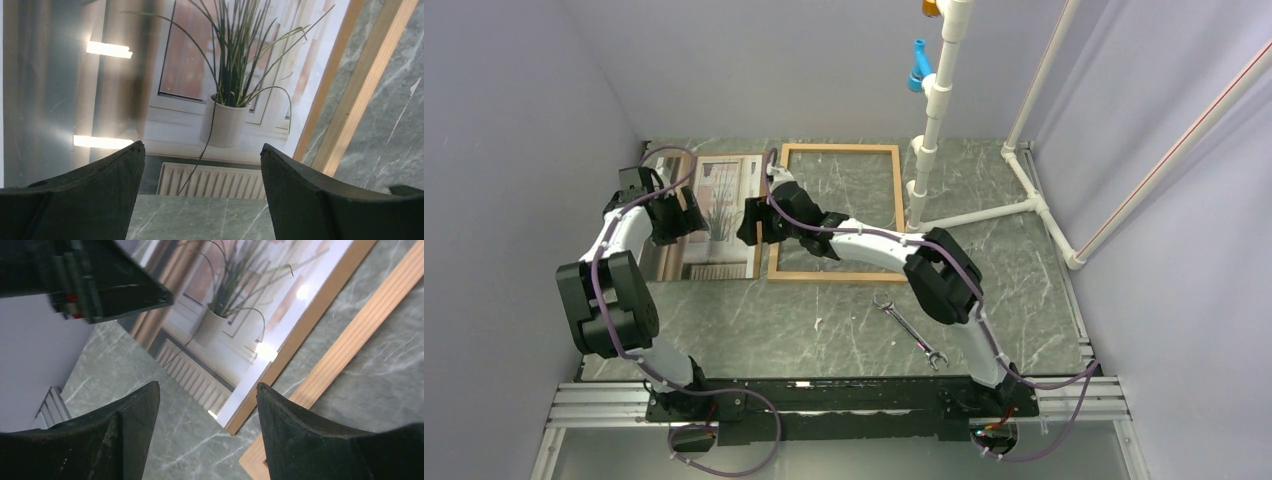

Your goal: Take the photo out of the frame

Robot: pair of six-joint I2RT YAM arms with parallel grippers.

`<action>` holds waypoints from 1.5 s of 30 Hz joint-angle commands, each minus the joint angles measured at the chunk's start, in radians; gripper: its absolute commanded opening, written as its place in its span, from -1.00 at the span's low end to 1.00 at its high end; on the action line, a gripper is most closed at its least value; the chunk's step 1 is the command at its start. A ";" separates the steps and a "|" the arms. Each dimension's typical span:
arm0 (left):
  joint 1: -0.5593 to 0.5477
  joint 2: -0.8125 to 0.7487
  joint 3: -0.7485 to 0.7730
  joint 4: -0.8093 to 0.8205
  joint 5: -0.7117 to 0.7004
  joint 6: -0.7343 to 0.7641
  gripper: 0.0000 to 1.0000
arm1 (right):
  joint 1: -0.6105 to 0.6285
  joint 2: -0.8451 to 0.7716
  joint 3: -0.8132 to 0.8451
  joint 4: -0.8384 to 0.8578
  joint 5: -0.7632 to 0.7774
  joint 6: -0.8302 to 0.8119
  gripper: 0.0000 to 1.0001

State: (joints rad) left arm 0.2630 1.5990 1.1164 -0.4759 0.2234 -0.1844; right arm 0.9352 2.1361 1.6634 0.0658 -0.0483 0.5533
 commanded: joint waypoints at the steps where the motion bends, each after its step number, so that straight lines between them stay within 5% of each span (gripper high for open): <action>1: 0.018 0.057 0.060 -0.026 0.047 -0.018 0.76 | -0.004 0.087 0.082 0.000 -0.045 0.181 0.41; 10: 0.026 0.171 0.122 -0.105 0.044 -0.050 0.70 | 0.002 0.187 0.152 -0.026 0.000 0.191 0.15; 21: 0.100 0.088 0.075 -0.043 0.023 -0.064 0.75 | 0.046 0.260 0.190 0.050 -0.093 0.053 -0.30; 33: 0.199 0.147 0.163 -0.122 -0.210 -0.029 0.99 | 0.051 0.285 0.125 0.091 -0.141 0.007 -0.30; 45: 0.273 0.234 0.208 -0.178 -0.215 0.022 0.99 | 0.031 0.278 0.068 0.082 -0.173 0.022 -0.30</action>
State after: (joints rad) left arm 0.5293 1.8034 1.2819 -0.6205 0.0174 -0.2012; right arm 0.9783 2.4390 1.7634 0.2005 -0.2153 0.5930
